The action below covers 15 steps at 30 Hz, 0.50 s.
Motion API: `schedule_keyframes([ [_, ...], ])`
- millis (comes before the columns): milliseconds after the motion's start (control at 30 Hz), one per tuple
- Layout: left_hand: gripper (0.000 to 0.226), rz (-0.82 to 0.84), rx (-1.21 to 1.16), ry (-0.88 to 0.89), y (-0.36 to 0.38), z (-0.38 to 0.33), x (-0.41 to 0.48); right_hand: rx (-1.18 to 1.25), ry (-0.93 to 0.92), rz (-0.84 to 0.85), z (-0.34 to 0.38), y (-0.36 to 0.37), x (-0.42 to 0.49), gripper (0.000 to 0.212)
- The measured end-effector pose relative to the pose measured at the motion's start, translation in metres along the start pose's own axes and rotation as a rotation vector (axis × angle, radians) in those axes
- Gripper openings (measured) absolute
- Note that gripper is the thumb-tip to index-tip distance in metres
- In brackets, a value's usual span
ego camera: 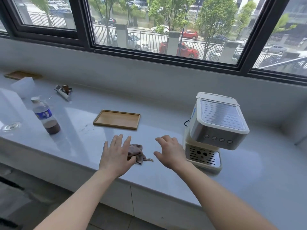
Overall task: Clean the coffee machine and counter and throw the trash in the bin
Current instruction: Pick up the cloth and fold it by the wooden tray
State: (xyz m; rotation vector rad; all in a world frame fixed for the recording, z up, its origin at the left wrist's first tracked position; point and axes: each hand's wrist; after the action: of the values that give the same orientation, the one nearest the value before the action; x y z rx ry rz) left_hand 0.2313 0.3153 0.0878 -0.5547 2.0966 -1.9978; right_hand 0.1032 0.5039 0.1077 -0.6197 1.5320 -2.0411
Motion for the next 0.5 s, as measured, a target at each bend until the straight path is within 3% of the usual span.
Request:
schedule_keyframes([
  [500,0.078,0.130,0.013,-0.036,0.029,0.036,0.050,0.037,-0.091,0.165,0.015,0.040,0.077,0.055],
])
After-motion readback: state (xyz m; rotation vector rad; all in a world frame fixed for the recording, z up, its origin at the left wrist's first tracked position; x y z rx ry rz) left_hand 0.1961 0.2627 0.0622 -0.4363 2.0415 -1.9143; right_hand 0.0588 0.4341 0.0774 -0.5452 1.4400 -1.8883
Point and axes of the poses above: each hand's wrist, its own x-axis towards the middle knuckle, its own y-axis out of the palm, z = x × y, and after that the axes turned 2 degrees about -z, right-handed
